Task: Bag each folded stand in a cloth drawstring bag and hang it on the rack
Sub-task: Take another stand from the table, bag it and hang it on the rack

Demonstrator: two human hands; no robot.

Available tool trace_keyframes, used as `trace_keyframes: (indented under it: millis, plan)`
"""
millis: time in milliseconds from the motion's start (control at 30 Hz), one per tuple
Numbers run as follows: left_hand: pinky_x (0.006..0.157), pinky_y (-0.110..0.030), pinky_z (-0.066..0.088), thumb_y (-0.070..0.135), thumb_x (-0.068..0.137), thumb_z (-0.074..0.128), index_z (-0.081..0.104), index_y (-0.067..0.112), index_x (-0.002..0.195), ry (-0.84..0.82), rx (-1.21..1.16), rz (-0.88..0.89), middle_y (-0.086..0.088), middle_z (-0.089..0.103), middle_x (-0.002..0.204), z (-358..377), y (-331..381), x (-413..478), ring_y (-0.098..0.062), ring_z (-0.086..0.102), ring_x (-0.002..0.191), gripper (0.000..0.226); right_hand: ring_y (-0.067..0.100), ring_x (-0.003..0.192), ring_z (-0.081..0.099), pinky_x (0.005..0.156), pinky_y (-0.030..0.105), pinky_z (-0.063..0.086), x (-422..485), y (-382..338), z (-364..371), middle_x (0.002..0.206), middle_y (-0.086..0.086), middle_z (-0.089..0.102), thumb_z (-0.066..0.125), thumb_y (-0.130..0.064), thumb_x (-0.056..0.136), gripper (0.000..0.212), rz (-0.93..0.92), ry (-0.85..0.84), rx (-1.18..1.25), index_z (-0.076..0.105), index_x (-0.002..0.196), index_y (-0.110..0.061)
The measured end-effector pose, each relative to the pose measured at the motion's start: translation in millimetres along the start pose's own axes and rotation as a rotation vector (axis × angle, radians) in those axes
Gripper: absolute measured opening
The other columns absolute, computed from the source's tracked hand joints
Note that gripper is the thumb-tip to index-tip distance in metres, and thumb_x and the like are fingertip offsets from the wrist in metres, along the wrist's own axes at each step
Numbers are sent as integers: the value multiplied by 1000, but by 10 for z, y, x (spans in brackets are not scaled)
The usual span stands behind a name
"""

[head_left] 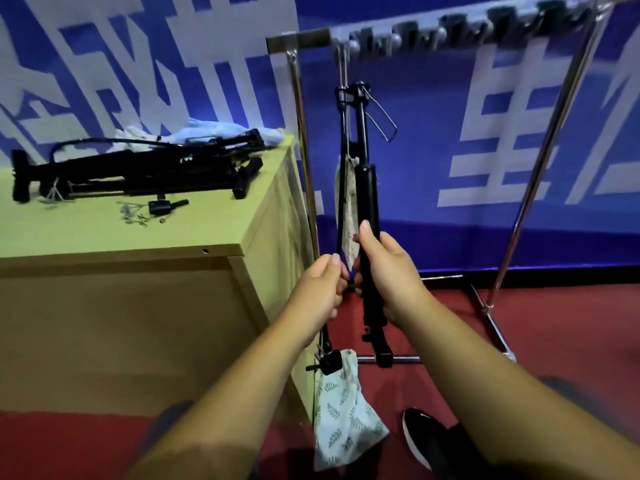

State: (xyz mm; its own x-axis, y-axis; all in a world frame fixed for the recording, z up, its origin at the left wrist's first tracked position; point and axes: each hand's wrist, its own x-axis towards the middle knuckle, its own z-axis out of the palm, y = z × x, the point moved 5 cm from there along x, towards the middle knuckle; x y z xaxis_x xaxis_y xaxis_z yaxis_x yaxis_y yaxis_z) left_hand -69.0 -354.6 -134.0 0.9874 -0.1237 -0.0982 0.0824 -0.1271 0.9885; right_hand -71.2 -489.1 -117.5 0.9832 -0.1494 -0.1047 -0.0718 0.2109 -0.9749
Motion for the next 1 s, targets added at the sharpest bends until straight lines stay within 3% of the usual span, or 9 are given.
trace_keyframes:
  millis: [67,167,333,467,567,667,833,900,1000]
  plan:
    - [43,-17,22,40,115,35,50,22,85,-34,17,-15,7,40,62,49,-217,15,-6,26,45,38,20,63,62,64,38,50,69,127,-54,74,3,63,64,-71,94,49,-38,5,-52,64,89,-22]
    - [46,-22,33,43,114,39,53,23,85,-85,54,8,4,44,65,36,-533,45,-10,36,49,38,16,62,61,64,32,49,130,296,-105,75,1,64,64,-63,99,39,-85,19,-80,64,88,-25]
    - [73,-44,51,44,107,47,60,31,90,-142,219,18,0,65,78,-143,-922,185,-22,55,75,25,16,64,63,64,33,50,305,503,-76,79,1,67,70,-59,98,33,-50,21,-55,65,86,-29]
    - [87,-59,59,43,104,57,60,18,102,-178,343,11,-12,63,90,-189,-965,349,-18,59,86,26,14,67,67,64,31,54,462,574,19,77,-4,68,71,-52,100,28,-43,-15,-12,66,86,-29]
    - [81,-52,59,27,108,59,65,13,103,-171,348,-54,1,69,88,-202,-1054,463,-19,62,84,15,10,70,69,61,21,53,534,610,73,75,-9,72,71,-44,102,22,-58,-44,-42,69,94,-23]
    - [79,-38,52,21,104,66,71,9,105,-153,356,-93,-3,73,93,-223,-1084,564,-16,63,83,13,6,74,70,67,19,54,574,660,105,80,-10,75,71,-41,103,19,-78,-75,-87,71,98,-23]
    - [86,-33,51,15,101,67,68,26,103,-35,215,-9,9,74,94,-243,-925,659,-8,66,89,10,19,81,71,79,36,58,604,758,133,91,3,75,73,-44,100,35,-57,-94,-125,74,107,-9]
    - [88,-38,49,23,99,67,65,24,103,14,106,62,2,73,93,-254,-821,661,-12,64,91,5,29,93,78,91,39,63,617,787,132,100,8,81,74,-37,101,32,-35,-117,-102,76,110,-6]
    - [82,-42,47,39,95,62,62,26,120,71,17,132,-24,66,101,-298,-710,657,-19,60,90,28,30,108,78,107,52,57,642,838,143,108,10,82,76,-33,100,25,-15,-169,-97,80,113,-12]
